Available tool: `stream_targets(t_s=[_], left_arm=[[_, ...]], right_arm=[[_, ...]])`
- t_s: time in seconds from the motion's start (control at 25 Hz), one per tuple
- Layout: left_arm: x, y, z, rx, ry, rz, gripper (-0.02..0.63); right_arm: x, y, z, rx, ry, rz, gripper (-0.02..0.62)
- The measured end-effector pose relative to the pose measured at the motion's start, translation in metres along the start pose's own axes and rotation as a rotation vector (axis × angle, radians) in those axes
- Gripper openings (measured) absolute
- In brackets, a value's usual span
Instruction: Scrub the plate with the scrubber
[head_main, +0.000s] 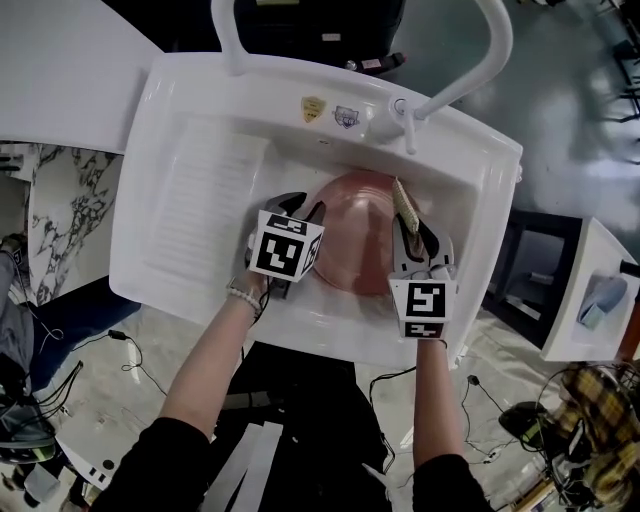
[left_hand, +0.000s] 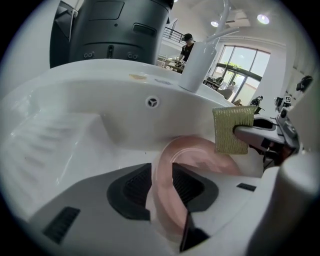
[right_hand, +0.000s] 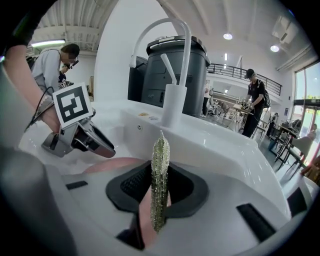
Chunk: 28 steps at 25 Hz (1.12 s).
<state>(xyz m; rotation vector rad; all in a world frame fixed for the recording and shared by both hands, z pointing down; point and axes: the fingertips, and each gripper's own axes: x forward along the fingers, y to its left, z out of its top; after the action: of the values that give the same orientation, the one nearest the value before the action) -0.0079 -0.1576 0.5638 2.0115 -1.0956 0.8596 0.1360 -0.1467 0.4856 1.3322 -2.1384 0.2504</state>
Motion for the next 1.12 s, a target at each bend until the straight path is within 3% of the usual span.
stream_targets(t_s=[0.44, 0.56, 0.72, 0.88, 1.12], left_arm=[[0.02, 0.01, -0.027, -0.045, 0.108, -0.003, 0.118], [0.025, 0.006, -0.031, -0.012, 0.126, -0.011, 0.117], [0.029, 0.006, -0.034, 0.008, 0.133, -0.008, 0.112], [0.03, 0.008, -0.036, -0.026, 0.128, -0.006, 0.057], [0.028, 0.007, -0.035, -0.075, 0.11, -0.041, 0.032]], right_arm=[[0.023, 0.003, -0.024, -0.024, 0.084, -0.01, 0.081], [0.029, 0.002, -0.029, -0.044, 0.1, -0.027, 0.081], [0.033, 0.001, -0.026, -0.097, 0.104, -0.05, 0.08], [0.032, -0.002, -0.024, -0.189, 0.128, -0.098, 0.081], [0.042, 0.008, -0.033, -0.261, 0.17, -0.101, 0.08]])
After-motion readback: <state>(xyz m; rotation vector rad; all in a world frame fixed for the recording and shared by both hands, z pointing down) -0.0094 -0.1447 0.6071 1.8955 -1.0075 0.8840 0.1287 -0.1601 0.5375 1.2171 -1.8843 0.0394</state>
